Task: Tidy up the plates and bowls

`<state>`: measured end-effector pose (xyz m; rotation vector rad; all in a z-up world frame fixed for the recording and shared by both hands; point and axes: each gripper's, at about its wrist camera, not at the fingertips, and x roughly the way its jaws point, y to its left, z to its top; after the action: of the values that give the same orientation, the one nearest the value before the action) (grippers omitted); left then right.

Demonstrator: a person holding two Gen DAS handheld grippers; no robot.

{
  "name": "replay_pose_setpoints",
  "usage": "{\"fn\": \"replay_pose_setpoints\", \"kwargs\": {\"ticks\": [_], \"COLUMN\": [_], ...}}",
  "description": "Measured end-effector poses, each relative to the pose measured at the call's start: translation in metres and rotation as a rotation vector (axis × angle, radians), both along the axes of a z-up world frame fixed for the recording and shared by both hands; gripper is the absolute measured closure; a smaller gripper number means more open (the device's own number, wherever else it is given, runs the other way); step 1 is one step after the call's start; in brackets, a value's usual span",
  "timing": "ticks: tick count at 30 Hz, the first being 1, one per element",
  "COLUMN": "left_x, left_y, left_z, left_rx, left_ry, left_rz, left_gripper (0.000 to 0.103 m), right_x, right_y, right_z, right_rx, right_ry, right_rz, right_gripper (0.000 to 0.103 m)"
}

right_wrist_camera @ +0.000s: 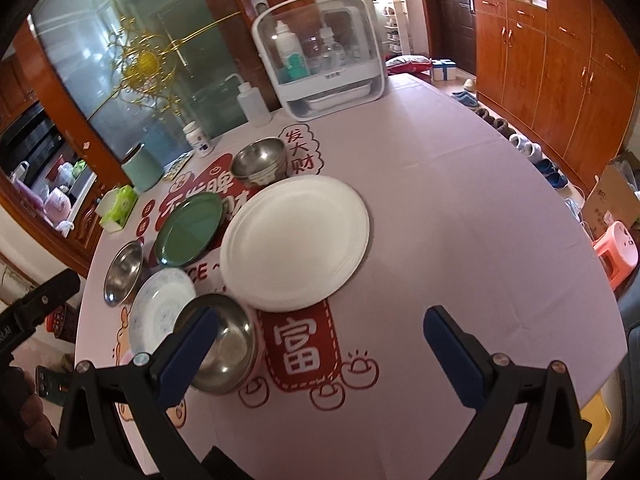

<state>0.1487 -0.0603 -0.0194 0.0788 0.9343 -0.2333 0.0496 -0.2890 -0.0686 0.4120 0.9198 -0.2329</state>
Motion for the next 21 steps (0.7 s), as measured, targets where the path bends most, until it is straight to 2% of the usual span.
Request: {"fn": "replay_pose_setpoints", "kwargs": {"ticks": [8,15,21], "left_x": [0.043,0.071,0.092], "left_y": [-0.024,-0.035,-0.038], "left_z": [-0.014,-0.036,-0.064], "left_rx": [-0.006,-0.06,-0.095], "left_ry": [0.016,0.04,0.084], "left_rz": [-0.034,-0.078,-0.104], "left_gripper": [0.001,0.001,0.001], "right_x": [0.023,0.04,0.054], "right_y": [-0.028,-0.046,-0.061], "right_z": [-0.008,-0.025,-0.05], "right_rx": [-0.004,0.014,0.102], "right_ry": [-0.073,-0.112,-0.11], "right_rz": [-0.03,-0.006,0.0], "right_gripper": [0.0,0.0,0.0]}}
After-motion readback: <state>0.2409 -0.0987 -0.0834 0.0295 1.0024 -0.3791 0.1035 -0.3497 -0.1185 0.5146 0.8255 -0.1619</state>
